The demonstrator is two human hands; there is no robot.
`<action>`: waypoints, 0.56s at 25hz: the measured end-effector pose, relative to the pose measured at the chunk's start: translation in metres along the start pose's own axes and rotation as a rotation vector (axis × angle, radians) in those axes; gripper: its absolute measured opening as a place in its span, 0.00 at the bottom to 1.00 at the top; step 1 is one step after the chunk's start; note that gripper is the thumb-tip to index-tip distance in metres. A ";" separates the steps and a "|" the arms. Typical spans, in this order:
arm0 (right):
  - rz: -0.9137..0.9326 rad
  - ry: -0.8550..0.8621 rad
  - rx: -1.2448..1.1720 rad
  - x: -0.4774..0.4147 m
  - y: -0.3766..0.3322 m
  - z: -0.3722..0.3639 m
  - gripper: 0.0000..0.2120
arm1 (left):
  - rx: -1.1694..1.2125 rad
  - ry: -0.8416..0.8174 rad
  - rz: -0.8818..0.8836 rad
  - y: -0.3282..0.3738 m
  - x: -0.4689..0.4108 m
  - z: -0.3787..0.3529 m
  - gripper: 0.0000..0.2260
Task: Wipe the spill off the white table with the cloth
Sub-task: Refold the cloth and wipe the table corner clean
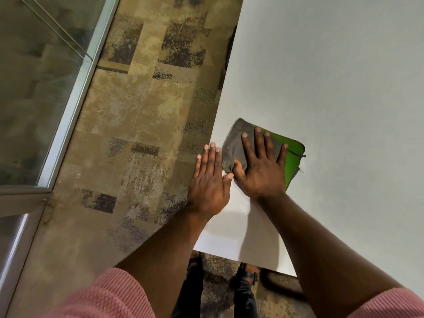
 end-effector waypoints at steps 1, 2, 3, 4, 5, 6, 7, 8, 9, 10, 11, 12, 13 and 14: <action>-0.012 0.016 0.000 -0.007 -0.001 0.002 0.34 | 0.011 0.006 -0.006 0.000 0.000 0.000 0.31; -0.017 0.030 0.000 -0.012 -0.001 0.003 0.34 | 0.022 0.009 -0.010 0.001 0.000 0.000 0.31; -0.012 0.033 0.000 -0.015 -0.002 0.003 0.34 | 0.030 0.008 -0.008 0.001 0.000 0.001 0.31; 0.004 0.025 0.000 -0.016 -0.002 0.003 0.34 | 0.033 0.002 -0.004 0.001 0.000 0.003 0.31; 0.031 0.013 0.003 -0.014 -0.002 0.003 0.34 | 0.033 -0.006 -0.002 0.002 0.001 0.004 0.31; 0.064 0.006 0.009 -0.011 -0.002 0.002 0.34 | 0.031 -0.009 0.001 0.002 0.001 0.005 0.31; 0.090 0.000 0.014 -0.008 0.000 0.002 0.34 | 0.029 -0.010 0.002 0.001 0.001 0.005 0.31; 0.101 -0.006 0.013 -0.006 0.001 0.001 0.34 | 0.028 -0.008 0.002 0.001 0.001 0.005 0.32; 0.096 -0.009 0.012 -0.006 0.002 0.000 0.35 | 0.032 -0.003 0.001 0.000 0.000 0.003 0.32; 0.079 -0.009 0.012 -0.008 0.004 0.000 0.35 | 0.038 0.008 0.001 -0.001 -0.001 0.002 0.32; 0.054 -0.007 0.009 -0.013 0.005 0.001 0.35 | 0.042 0.027 0.003 -0.001 -0.002 0.001 0.32; 0.031 -0.005 0.001 -0.021 0.005 0.003 0.35 | 0.040 0.048 0.005 -0.002 -0.002 0.000 0.31; 0.012 0.000 -0.008 -0.033 0.004 0.005 0.35 | 0.030 0.068 0.006 -0.003 -0.002 -0.001 0.31; -0.004 0.012 -0.016 -0.047 0.002 0.008 0.35 | 0.014 0.087 0.002 -0.004 -0.001 -0.002 0.30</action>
Point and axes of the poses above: each hand's wrist, its own x-axis away from the middle knuckle, its own z-axis out of the back of the hand, y = z × x, the point moved 6 cm from there along -x, towards the middle knuckle, and after that the axes turned 3 degrees about z, right-handed, at the moved point
